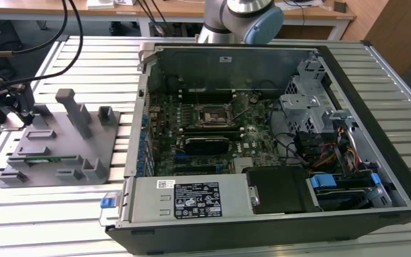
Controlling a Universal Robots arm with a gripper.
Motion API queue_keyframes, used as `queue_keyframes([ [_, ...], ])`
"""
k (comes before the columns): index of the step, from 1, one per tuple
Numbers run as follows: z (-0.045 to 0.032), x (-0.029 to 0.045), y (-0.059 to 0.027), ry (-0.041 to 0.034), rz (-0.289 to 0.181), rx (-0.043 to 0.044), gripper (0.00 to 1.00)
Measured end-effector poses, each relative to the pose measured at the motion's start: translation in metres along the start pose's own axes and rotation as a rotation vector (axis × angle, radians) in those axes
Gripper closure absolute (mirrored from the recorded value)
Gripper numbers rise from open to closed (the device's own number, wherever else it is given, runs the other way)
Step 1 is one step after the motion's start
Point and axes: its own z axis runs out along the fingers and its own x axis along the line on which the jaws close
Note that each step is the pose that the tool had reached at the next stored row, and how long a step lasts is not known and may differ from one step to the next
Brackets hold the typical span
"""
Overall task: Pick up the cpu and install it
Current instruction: 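Pick up the cpu and move it towards the insertion slot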
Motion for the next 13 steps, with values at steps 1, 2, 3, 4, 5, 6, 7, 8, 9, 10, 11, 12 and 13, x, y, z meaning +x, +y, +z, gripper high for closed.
queue_keyframes([
  [1,-0.0013,0.0,0.0001,-0.0001,0.0,0.0,0.46],
  [2,-0.0028,0.0001,0.0001,-0.0002,0.0,0.0,0.46],
  [3,-0.0044,0.0001,0.0002,-0.0003,0.0,0.0,0.46],
  [4,-0.0059,0.0002,0.0002,-0.0005,0.0,0.0,0.46],
  [5,-0.0074,0.0002,0.0003,-0.0005,0.0,0.0,0.46],
  [6,-0.0091,0.0002,0.0004,-0.0006,0.0,0.0,0.46],
  [7,-0.0106,0.0002,0.0004,-0.0007,0.0,-0.0001,0.46],
  [8,-0.0121,0.0003,0.0005,-0.0008,0.0,0.0,0.46],
  [9,-0.0137,0.0003,0.0006,-0.0009,0.0,0.0,0.46],
  [10,-0.0152,0.0003,0.0006,-0.001,0.0,-0.0001,0.46],
  [11,-0.0167,0.0004,0.0007,-0.0011,0.0,-0.0001,0.46],
  [12,-0.0185,0.0004,0.0008,-0.0013,0.0,-0.0001,0.46],
  [13,-0.0202,0.0005,0.0008,-0.0015,0.0,0.0,0.46],
])
